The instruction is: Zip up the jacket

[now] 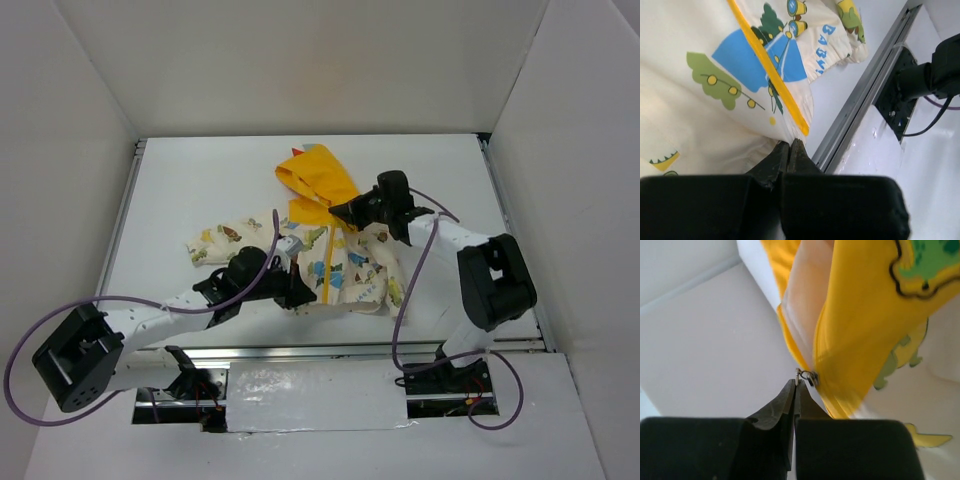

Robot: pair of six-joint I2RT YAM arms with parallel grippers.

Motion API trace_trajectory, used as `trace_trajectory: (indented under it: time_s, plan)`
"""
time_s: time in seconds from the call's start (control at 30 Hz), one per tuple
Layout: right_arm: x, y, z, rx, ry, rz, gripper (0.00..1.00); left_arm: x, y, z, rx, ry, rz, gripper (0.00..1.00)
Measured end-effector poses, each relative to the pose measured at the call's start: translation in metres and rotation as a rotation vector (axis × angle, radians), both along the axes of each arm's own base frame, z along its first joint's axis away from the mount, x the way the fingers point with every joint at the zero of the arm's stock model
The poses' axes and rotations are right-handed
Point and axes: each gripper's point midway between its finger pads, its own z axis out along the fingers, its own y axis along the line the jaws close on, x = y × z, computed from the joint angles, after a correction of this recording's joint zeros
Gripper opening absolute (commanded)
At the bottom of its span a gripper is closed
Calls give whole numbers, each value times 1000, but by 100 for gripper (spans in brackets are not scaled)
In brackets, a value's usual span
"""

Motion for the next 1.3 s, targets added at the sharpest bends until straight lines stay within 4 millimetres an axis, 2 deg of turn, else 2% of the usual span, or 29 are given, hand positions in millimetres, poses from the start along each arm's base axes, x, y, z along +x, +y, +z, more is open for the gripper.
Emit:
trace_trajectory:
  time_s: [0.13, 0.23, 0.3, 0.4, 0.57, 0.63, 0.67, 0.7, 0.73, 0.77, 0.8, 0.9, 1.0, 1.07, 1.17, 1.23, 1.3]
  plan:
    - [38, -6, -1, -30, 12, -21, 0, -7, 2, -11, 26, 12, 1, 0]
    - [87, -23, 10, -62, -7, -50, 0, -10, 4, -18, 43, 23, 7, 0]
    - [104, -31, 16, -78, 13, -30, 0, 4, 5, -11, 30, -24, 68, 0]
    - [118, -35, 32, -126, 25, 14, 0, 18, 6, 7, -9, -81, 129, 0]
    - [122, -34, 82, -183, -67, 79, 0, 35, 8, 18, -12, -116, 207, 0]
    - [125, -34, 92, -197, -120, 95, 0, 43, 7, 20, 2, -110, 238, 17]
    - [126, -35, 93, -204, -140, 105, 8, 46, 6, 20, 18, -91, 256, 28]
    - [127, -36, 93, -211, -156, 115, 39, 49, 4, 19, 33, -82, 264, 54]
    - [131, -40, 93, -221, -174, 114, 56, 48, 2, 15, 60, -58, 262, 68]
    - [138, -45, 97, -229, -204, 105, 64, 44, 2, 9, 92, -25, 258, 84]
    - [149, -53, 104, -242, -248, 95, 91, 40, 3, 1, 126, 8, 260, 99]
    - [169, -74, 132, -278, -356, 64, 96, 31, 15, -13, 230, 79, 297, 99]
    - [178, -93, 176, -323, -475, 30, 100, 37, 37, -4, 301, 91, 417, 99]
    - [172, -98, 209, -361, -566, 24, 100, 45, 56, 18, 304, 68, 531, 99]
    - [134, -102, 246, -453, -649, 33, 100, 58, 85, 65, 260, 33, 715, 100]
    - [88, -104, 263, -540, -707, 37, 100, 66, 109, 96, 222, 9, 829, 99]
    - [17, -100, 274, -613, -769, 68, 100, 71, 138, 123, 194, -8, 940, 99]
